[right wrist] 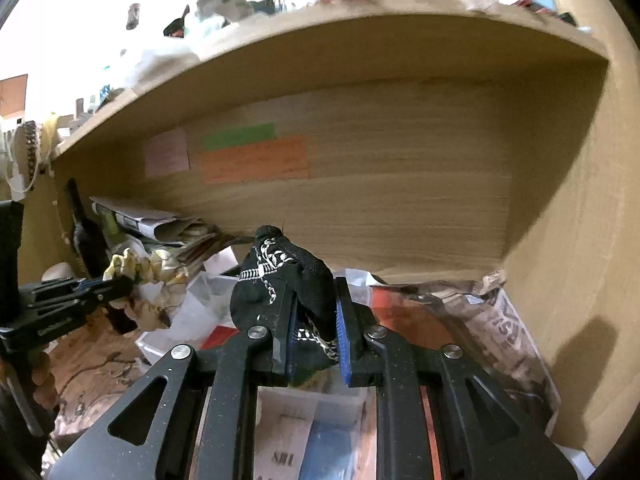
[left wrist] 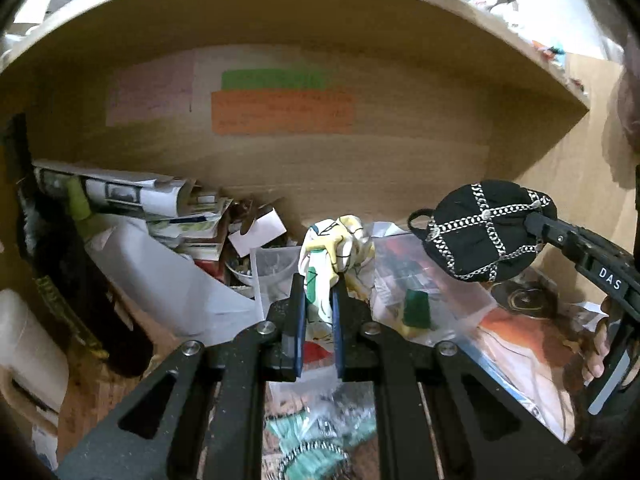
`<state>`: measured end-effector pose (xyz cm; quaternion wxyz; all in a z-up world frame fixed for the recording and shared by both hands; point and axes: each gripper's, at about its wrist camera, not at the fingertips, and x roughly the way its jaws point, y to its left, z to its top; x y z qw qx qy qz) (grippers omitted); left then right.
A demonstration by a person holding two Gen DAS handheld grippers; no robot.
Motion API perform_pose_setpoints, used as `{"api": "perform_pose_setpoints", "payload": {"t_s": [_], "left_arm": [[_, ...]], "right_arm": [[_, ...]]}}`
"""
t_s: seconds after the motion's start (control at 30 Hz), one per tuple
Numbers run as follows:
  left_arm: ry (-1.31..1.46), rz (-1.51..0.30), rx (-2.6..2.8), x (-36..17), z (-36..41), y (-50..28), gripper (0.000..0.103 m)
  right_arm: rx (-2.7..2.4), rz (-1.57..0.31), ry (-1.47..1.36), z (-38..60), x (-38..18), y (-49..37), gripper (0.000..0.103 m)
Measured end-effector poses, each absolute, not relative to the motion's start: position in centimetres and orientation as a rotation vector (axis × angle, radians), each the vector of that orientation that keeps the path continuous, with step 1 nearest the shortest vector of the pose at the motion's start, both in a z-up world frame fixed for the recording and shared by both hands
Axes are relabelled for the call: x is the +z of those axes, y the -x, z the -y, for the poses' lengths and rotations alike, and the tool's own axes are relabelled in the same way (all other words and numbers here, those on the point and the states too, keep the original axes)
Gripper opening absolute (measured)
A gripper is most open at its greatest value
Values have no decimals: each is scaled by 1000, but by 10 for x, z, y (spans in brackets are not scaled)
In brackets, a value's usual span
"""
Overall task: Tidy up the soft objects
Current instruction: 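Lower the cap and scrunchie into the clear box and open both tools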
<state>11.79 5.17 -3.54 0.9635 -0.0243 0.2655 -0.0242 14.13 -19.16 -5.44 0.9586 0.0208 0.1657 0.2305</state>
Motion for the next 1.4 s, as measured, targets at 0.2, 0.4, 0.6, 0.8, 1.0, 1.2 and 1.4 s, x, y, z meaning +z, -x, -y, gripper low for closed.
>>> {"api": "perform_pose_setpoints", "payload": {"t_s": [0.2,0.4,0.6,0.8,1.0,1.2,1.4], "left_arm": [[30,-604,-45,-51,-46,-155,10],[43,-707,-62,-74,-45,-188,10],[58,-795,-76,-94,-47,-210,10],[36,-817,-54,-104,-45,-219,11],[12,-815,-48,-104,-41,-220,27],[1,-776,-32,-98,-39,-214,48],[-2,-705,-22,-77,-40,-196,58]], "right_arm": [[482,-377,-22,168,-63,-163,15],[515,-455,-7,151,-76,-187,15],[526,-544,32,135,-96,-205,15],[508,-595,54,125,-113,-217,18],[471,-600,86,123,-115,-222,34],[442,-569,123,123,-111,-219,61],[450,-505,105,131,-91,-203,68]]}}
